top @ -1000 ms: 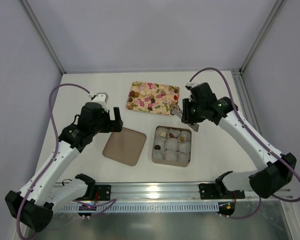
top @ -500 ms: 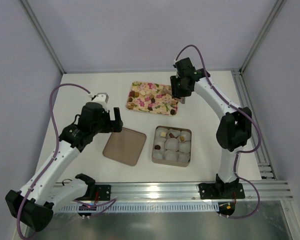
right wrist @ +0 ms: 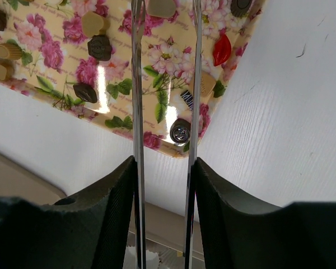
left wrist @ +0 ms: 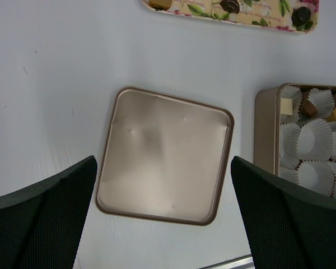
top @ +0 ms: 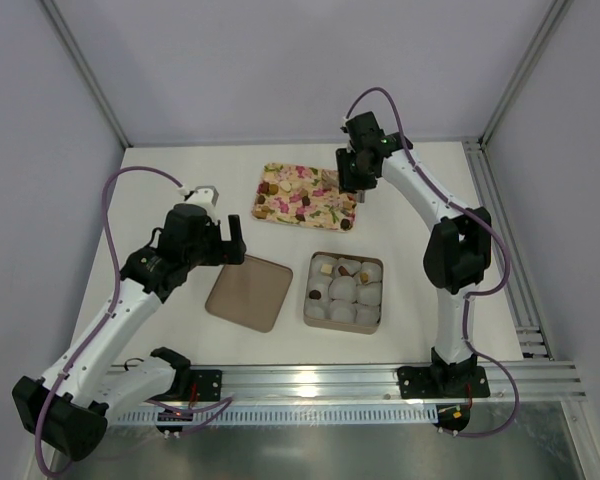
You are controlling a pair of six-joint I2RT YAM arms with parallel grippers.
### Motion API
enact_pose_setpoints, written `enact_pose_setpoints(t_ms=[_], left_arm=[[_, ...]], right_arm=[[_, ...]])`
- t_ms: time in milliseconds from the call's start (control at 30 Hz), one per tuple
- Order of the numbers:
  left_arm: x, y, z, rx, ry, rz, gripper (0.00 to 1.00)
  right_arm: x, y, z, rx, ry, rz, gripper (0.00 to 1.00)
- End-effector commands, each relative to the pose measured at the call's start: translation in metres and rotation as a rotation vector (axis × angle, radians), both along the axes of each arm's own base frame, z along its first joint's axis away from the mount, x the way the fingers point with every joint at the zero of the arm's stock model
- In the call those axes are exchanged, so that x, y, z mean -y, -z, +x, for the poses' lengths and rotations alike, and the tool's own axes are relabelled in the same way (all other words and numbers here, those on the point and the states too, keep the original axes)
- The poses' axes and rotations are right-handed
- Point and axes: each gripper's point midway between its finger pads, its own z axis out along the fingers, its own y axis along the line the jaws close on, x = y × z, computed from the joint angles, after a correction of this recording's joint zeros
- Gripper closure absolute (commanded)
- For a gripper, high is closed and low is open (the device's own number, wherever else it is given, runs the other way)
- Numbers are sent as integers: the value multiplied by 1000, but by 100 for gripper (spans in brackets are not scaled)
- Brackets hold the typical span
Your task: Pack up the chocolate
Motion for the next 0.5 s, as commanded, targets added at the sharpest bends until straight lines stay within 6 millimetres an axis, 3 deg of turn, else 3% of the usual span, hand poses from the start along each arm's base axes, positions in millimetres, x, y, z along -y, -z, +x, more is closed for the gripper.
enact_pose_setpoints(t_ms=[0, 467], left_arm=[[0, -16, 6, 43, -10, -11, 0], [0, -14, 6, 37, -11, -10, 0]], right_arm=[[-8, -13, 6, 28, -26, 45, 53], [-10, 2, 9, -1, -24, 50, 57]])
